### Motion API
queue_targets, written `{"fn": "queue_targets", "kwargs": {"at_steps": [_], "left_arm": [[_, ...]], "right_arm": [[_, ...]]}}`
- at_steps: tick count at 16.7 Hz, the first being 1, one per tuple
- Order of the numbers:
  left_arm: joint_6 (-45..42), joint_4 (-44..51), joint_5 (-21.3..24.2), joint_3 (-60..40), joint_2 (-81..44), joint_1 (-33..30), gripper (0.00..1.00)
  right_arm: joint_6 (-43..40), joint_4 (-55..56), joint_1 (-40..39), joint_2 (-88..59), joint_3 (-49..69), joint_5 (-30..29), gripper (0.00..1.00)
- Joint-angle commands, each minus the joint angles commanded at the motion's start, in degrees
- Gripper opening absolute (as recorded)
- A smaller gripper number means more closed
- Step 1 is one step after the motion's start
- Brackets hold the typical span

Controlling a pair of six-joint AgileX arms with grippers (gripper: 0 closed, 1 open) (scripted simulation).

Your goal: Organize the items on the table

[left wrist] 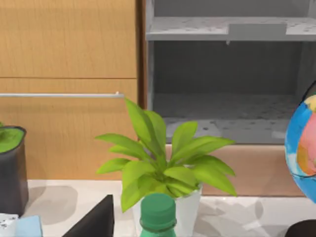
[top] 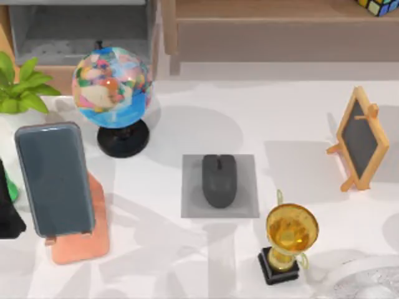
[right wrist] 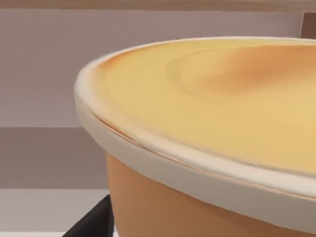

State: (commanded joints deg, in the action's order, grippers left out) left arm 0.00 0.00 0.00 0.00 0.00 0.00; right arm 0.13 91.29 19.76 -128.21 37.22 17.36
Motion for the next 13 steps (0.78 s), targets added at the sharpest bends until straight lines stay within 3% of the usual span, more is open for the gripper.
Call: {"fn": "queue_targets", "kwargs": {"at_steps": [2,13], "left_arm": [[0.0,0.0,0.0,0.0,0.0,0.0,1.0],[0.0,0.0,0.0,0.0,0.0,0.0,1.0]], "right_arm": [[0.0,0.0,0.0,0.0,0.0,0.0,1.0],[0.0,0.0,0.0,0.0,0.0,0.0,0.17]]}}
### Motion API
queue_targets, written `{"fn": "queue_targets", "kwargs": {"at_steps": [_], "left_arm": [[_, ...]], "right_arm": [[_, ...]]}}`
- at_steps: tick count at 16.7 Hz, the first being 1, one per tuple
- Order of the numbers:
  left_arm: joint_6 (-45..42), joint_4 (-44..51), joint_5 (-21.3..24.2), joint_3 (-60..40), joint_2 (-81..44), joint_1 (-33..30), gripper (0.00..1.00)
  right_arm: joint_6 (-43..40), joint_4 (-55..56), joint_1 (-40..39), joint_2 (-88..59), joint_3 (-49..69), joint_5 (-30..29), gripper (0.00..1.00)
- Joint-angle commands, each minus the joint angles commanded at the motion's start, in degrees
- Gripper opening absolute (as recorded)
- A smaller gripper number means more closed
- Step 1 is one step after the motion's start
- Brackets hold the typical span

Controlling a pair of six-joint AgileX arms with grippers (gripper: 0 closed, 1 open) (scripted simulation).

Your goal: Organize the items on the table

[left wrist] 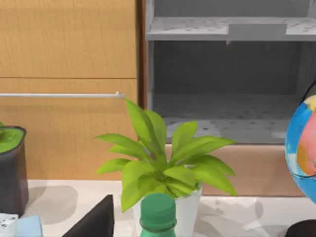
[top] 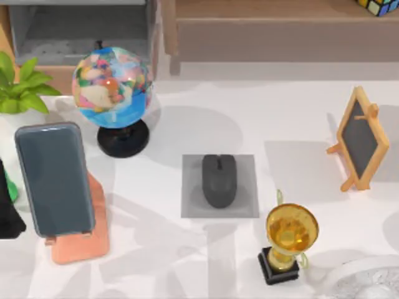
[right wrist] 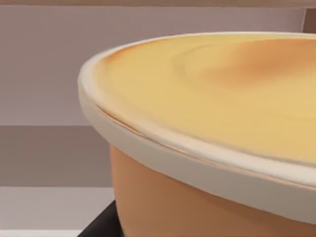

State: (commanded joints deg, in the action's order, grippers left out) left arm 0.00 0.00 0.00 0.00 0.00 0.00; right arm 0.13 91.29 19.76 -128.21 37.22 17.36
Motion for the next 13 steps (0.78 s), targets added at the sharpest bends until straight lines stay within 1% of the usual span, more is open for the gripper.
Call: {"fn": "queue_targets", "kwargs": {"at_steps": [2,3,13], "left_arm": [[0.0,0.0,0.0,0.0,0.0,0.0,1.0],[0.0,0.0,0.0,0.0,0.0,0.0,1.0],[0.0,0.0,0.0,0.0,0.0,0.0,1.0]], "right_arm": [[0.0,0.0,0.0,0.0,0.0,0.0,0.02],[0.0,0.0,0.0,0.0,0.0,0.0,0.0],[0.1,-0.77,0.09,0.95,-0.19,0.02,0.0]]}}
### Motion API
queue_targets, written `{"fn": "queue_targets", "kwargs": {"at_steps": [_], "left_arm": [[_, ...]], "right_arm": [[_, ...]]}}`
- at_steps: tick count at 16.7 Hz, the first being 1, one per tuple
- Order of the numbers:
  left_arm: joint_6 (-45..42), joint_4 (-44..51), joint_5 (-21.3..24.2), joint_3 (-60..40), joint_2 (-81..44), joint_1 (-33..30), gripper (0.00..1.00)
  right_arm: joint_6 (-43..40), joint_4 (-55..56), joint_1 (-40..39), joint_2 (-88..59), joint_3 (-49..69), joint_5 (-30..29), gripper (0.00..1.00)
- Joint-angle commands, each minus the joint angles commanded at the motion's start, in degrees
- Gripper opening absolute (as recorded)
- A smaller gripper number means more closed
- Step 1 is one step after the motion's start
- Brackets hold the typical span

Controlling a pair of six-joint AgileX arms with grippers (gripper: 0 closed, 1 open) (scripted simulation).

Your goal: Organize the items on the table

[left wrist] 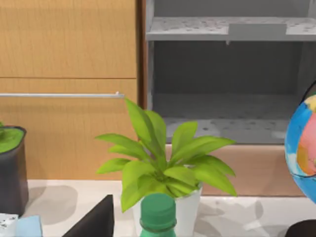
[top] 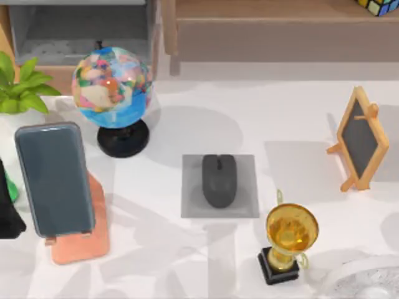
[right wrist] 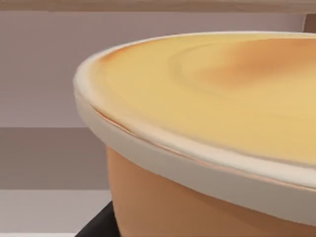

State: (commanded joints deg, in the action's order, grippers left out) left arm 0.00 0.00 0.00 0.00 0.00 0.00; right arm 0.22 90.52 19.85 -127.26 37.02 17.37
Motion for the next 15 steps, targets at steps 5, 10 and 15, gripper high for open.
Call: {"fn": "queue_targets", "kwargs": {"at_steps": [5,10,15], "left_arm": [[0.0,0.0,0.0,0.0,0.0,0.0,1.0],[0.0,0.0,0.0,0.0,0.0,0.0,1.0],[0.0,0.0,0.0,0.0,0.0,0.0,1.0]], "right_arm": [[0.02,-1.56,0.0,1.83,-0.24,0.02,0.0],[0.81,-1.5,-3.34,4.45,1.57,-1.13,0.0],[3.48,-7.97,-17.45,12.73,4.13,-6.45,0.0]]}}
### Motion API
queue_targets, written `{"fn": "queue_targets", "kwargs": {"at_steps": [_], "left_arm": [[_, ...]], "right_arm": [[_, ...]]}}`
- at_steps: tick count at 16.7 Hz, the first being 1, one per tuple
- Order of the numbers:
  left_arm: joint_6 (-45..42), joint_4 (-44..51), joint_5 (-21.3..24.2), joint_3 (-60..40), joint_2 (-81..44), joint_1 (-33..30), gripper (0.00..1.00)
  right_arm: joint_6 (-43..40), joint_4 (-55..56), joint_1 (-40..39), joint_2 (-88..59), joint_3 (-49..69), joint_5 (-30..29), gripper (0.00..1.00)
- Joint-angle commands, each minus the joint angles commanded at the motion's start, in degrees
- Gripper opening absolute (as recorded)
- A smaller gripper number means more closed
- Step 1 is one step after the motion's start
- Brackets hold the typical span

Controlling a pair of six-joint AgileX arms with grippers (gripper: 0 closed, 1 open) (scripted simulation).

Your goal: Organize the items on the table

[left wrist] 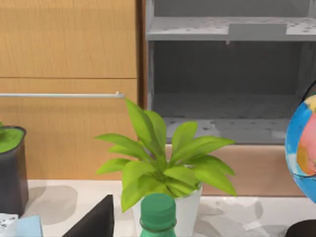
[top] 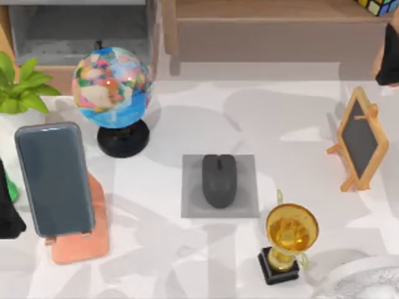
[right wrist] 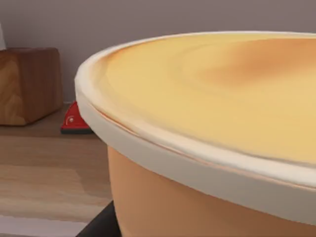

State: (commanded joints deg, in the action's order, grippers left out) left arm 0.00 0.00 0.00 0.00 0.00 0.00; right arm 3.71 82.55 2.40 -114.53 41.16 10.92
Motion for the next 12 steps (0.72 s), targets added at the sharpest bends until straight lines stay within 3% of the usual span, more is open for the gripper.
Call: {"fn": "queue_targets", "kwargs": {"at_steps": [6,12], "left_arm": [[0.0,0.0,0.0,0.0,0.0,0.0,1.0],[0.0,0.0,0.0,0.0,0.0,0.0,1.0]], "right_arm": [[2.29,-14.86,-18.33,6.98,8.34,-10.86,0.0],[1.13,-31.98,-26.6,3.99,25.86,-24.35,0.0]]}}
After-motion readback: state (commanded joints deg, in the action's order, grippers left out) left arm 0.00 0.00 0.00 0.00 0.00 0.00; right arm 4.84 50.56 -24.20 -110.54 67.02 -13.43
